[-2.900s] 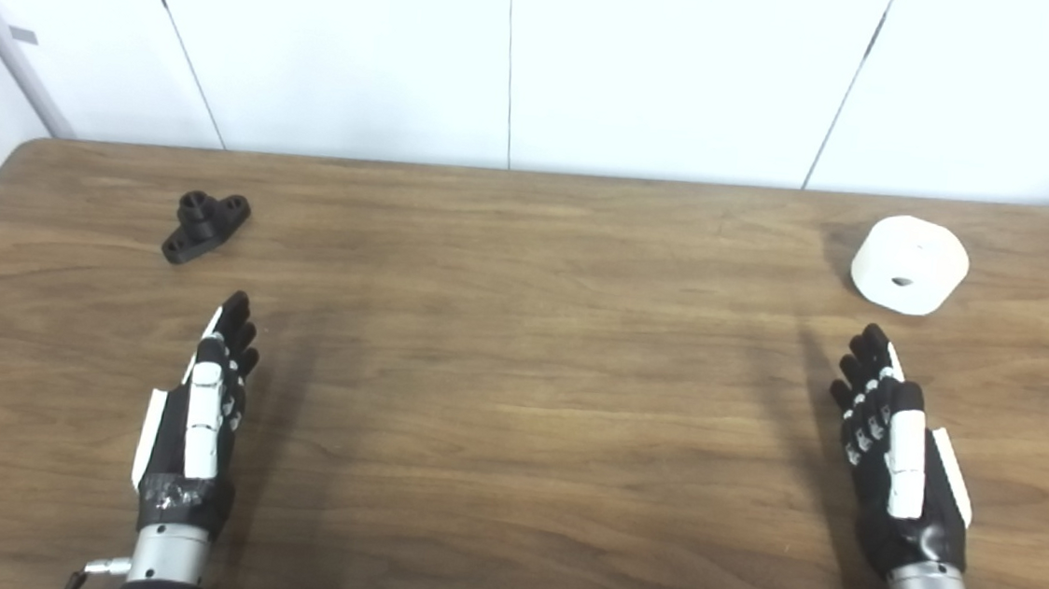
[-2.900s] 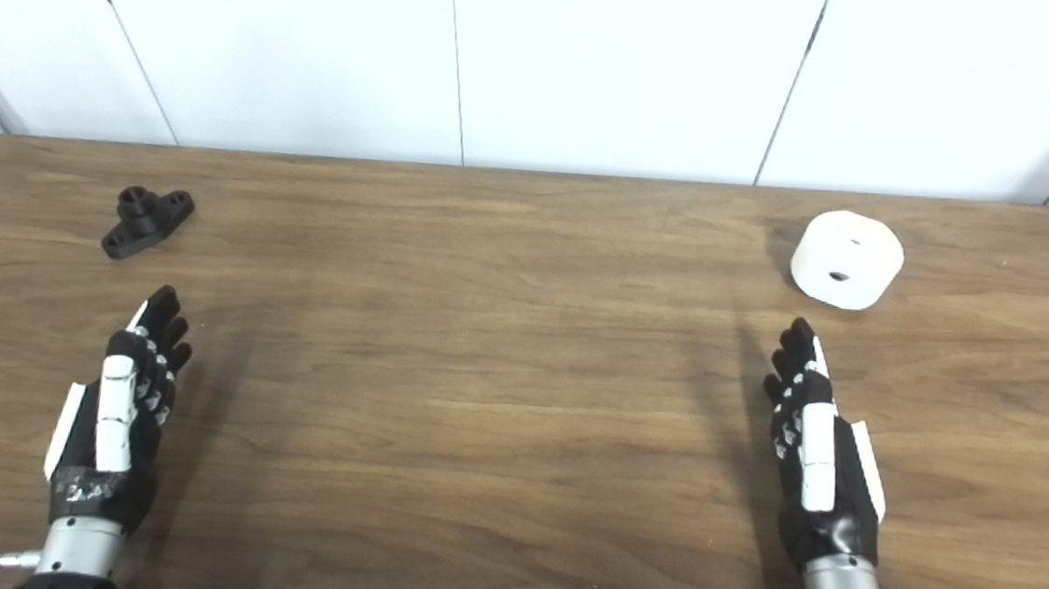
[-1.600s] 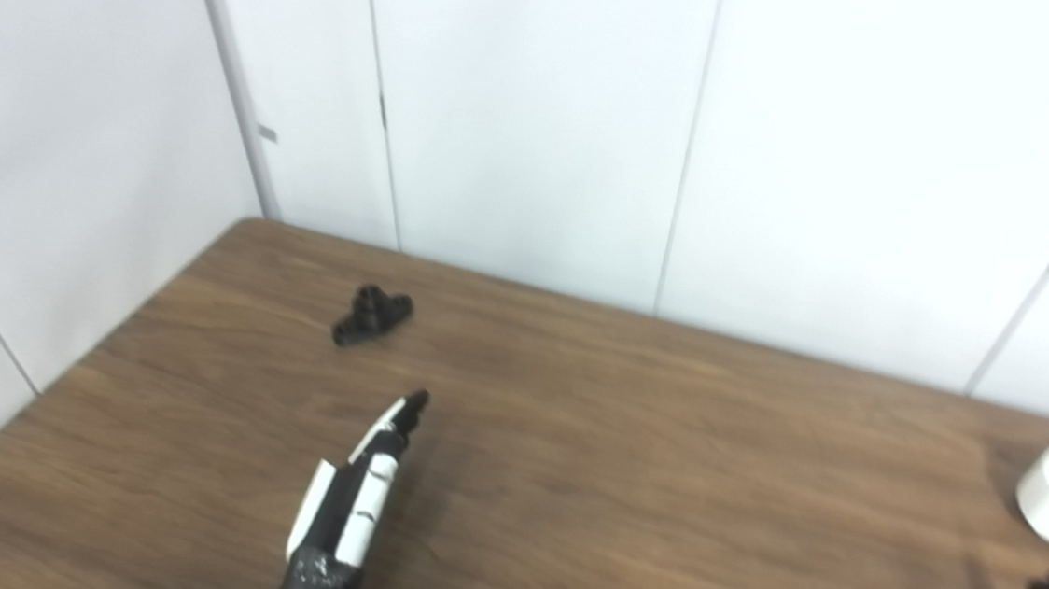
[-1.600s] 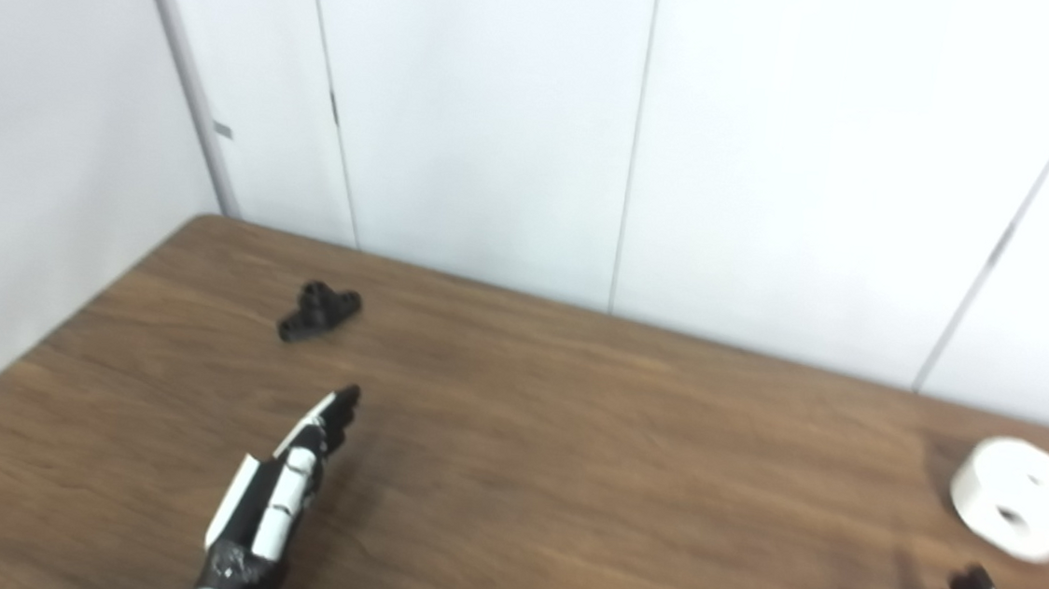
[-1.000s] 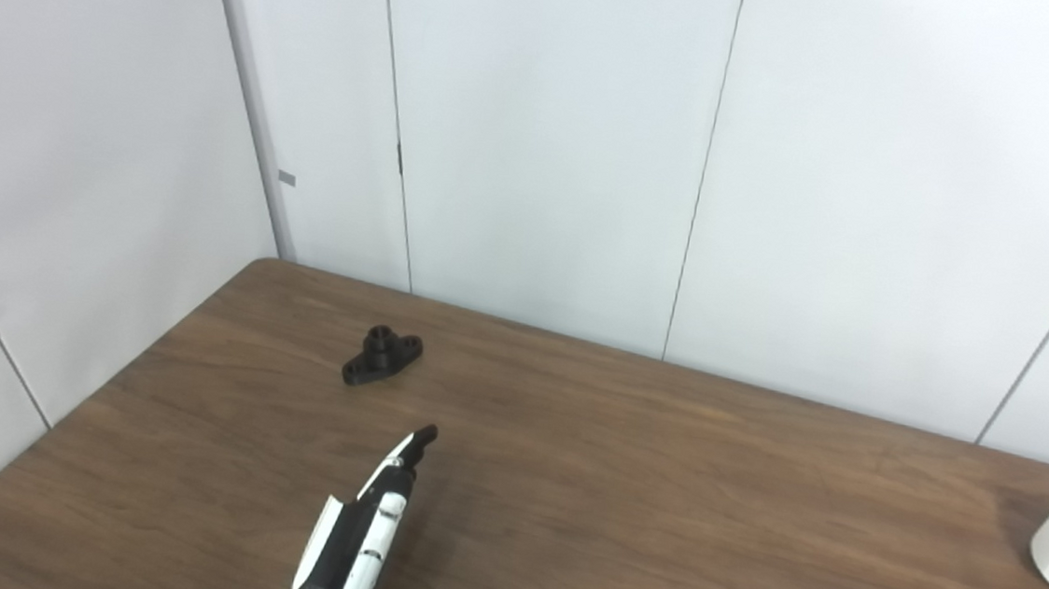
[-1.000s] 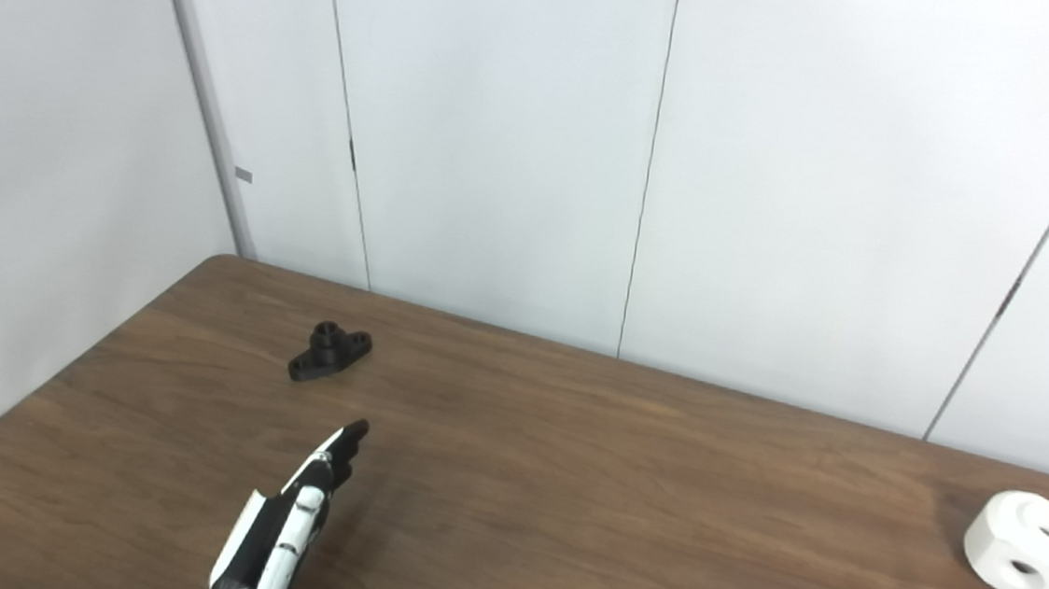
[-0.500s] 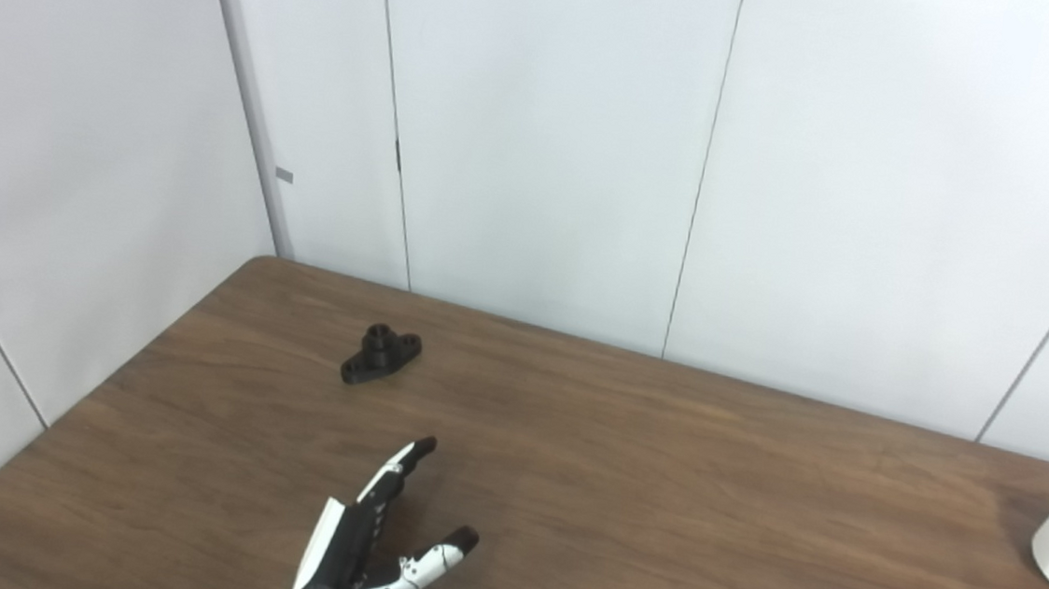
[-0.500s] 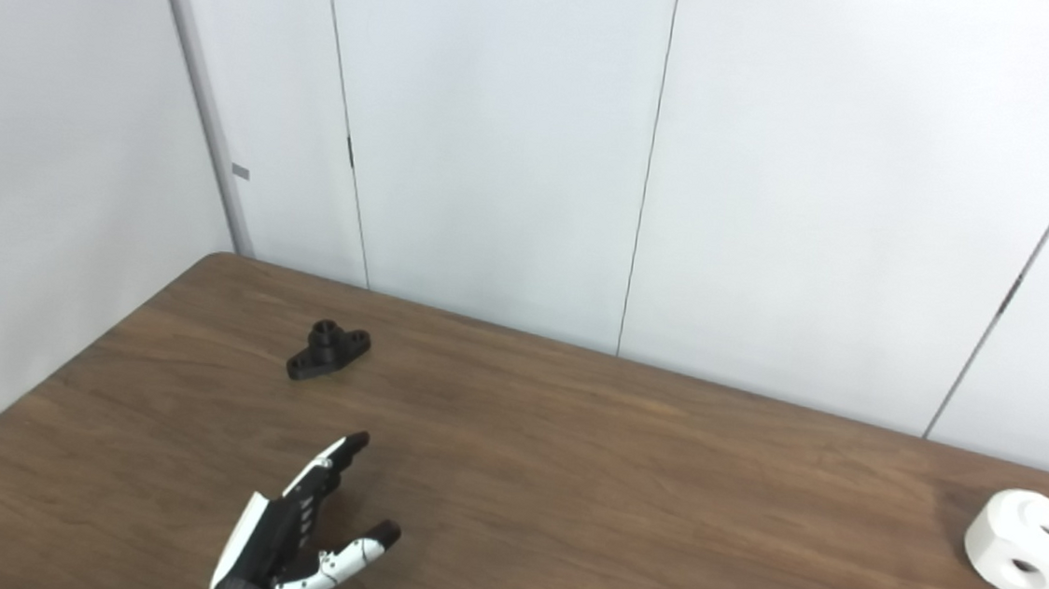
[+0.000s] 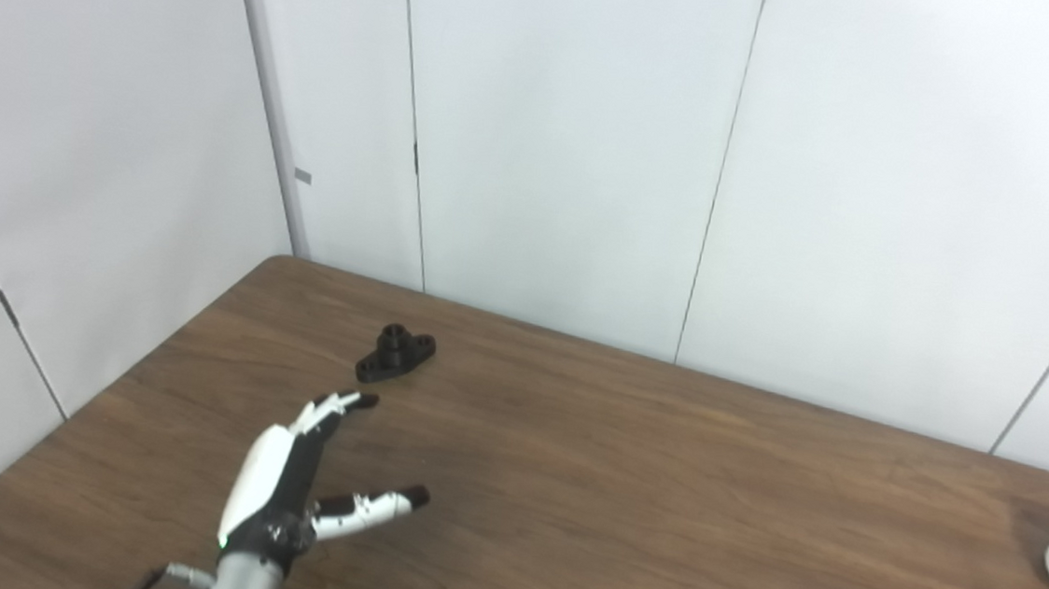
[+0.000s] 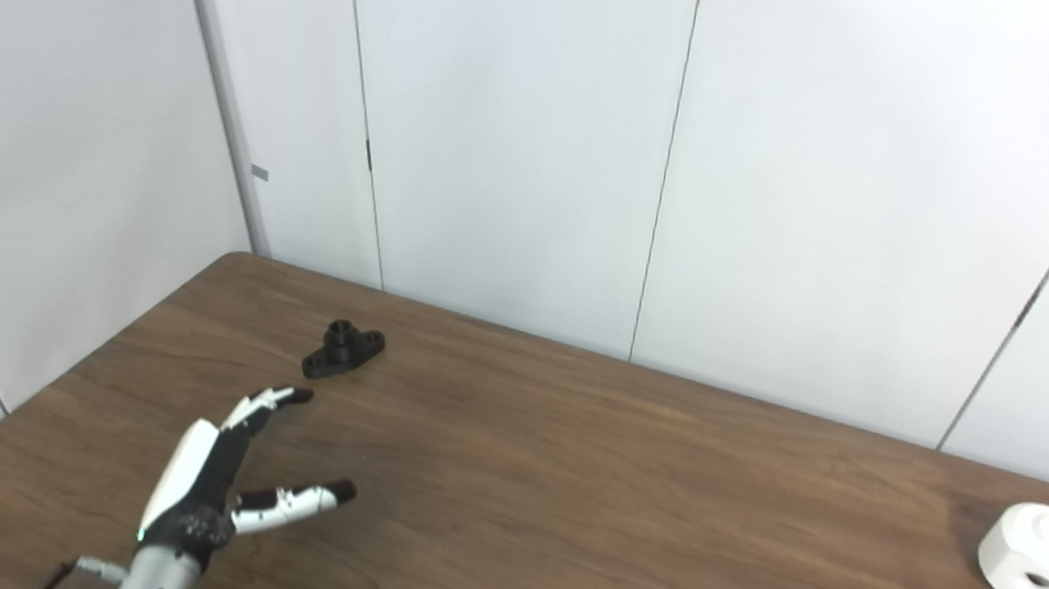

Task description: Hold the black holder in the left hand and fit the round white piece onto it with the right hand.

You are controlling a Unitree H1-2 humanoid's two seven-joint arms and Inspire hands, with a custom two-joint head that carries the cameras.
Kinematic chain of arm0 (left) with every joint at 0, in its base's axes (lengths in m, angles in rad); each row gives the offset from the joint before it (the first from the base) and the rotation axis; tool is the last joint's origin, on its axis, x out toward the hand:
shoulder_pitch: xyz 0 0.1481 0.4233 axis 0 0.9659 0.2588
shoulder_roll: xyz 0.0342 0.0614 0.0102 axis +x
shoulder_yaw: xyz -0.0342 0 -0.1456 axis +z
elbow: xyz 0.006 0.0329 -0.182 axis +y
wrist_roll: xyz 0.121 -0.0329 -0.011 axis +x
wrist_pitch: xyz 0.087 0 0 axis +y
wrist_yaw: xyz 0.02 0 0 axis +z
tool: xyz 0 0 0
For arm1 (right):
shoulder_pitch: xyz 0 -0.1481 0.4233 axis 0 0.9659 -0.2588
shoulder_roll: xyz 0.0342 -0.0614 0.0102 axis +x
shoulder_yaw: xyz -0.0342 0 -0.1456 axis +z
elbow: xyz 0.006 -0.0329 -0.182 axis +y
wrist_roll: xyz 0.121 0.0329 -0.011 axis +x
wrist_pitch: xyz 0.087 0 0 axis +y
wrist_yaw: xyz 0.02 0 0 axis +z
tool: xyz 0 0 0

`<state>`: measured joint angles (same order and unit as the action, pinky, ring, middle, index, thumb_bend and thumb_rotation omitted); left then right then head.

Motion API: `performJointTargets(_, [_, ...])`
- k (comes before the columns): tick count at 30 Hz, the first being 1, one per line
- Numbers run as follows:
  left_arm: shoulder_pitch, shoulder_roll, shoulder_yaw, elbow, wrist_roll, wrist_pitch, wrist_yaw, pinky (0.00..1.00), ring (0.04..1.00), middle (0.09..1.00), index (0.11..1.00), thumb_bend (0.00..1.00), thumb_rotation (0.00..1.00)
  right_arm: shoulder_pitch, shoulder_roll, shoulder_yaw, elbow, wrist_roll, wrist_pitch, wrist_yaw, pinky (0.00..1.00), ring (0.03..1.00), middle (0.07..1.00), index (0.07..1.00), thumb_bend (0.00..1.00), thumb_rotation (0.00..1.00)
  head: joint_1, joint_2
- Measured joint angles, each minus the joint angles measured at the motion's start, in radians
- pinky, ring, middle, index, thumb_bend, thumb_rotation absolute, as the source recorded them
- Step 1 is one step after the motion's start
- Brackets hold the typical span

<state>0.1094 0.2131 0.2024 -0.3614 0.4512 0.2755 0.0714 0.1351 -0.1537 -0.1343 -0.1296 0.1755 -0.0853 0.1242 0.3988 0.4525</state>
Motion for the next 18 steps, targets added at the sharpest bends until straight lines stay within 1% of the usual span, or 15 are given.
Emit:
performJointTargets(2, [-0.018, 0.012, 0.005, 0.002, 0.011, 0.021, 0.0, 1.0, 1.0, 0.947, 0.839, 0.95, 0.31, 0.0, 0.0, 0.0, -0.001, 0.0, 0.0, -0.002, 0.98, 0.952, 0.942, 0.939, 0.76, 0.96, 0.0, 0.0])
performJointTargets(4, [-0.037, 0.023, 0.015, 0.014, 0.02, 0.033, 0.001, 0.99, 0.998, 0.94, 0.828, 0.95, 0.32, 0.0, 0.0, 0.0, -0.001, 0.0, 0.0, -0.002, 0.99, 0.957, 0.947, 0.945, 0.76, 0.96, 0.0, 0.0])
performJointTargets(5, [-0.048, 0.031, 0.021, 0.028, 0.03, 0.037, 0.003, 0.98, 0.995, 0.937, 0.824, 0.95, 0.32, 0.0, 0.0, 0.0, -0.001, 0.0, 0.0, -0.003, 1.0, 0.958, 0.949, 0.947, 0.76, 0.96, 0.0, 0.009])
performJointTargets(9, [-0.087, 0.064, 0.044, 0.092, 0.055, 0.071, 0.011, 0.99, 0.998, 0.938, 0.821, 0.93, 0.31, 0.0, 0.0, 0.0, 0.0, -0.002, 0.0, -0.003, 1.0, 0.962, 0.953, 0.955, 0.78, 0.96, 0.0, 0.012])
performJointTargets(12, [-0.117, 0.087, 0.054, 0.145, 0.059, 0.077, 0.029, 0.99, 0.993, 0.932, 0.82, 0.95, 0.34, 0.0, 0.0, 0.0, 0.0, -0.006, 0.0, -0.003, 1.0, 0.958, 0.955, 0.959, 0.78, 0.96, 0.0, 0.014])
performJointTargets(15, [-0.147, 0.102, 0.053, 0.184, 0.065, 0.082, 0.039, 1.0, 0.991, 0.93, 0.814, 0.95, 0.34, 0.0, 0.0, 0.001, -0.001, -0.006, 0.0, -0.004, 1.0, 0.961, 0.956, 0.963, 0.76, 0.97, -0.001, 0.014])
performJointTargets(18, [-0.179, 0.11, 0.047, 0.232, 0.072, 0.095, 0.045, 1.0, 0.992, 0.931, 0.815, 0.93, 0.33, 0.0, 0.0, 0.001, -0.001, -0.006, 0.0, -0.004, 1.0, 0.958, 0.954, 0.962, 0.73, 0.97, -0.001, 0.014])
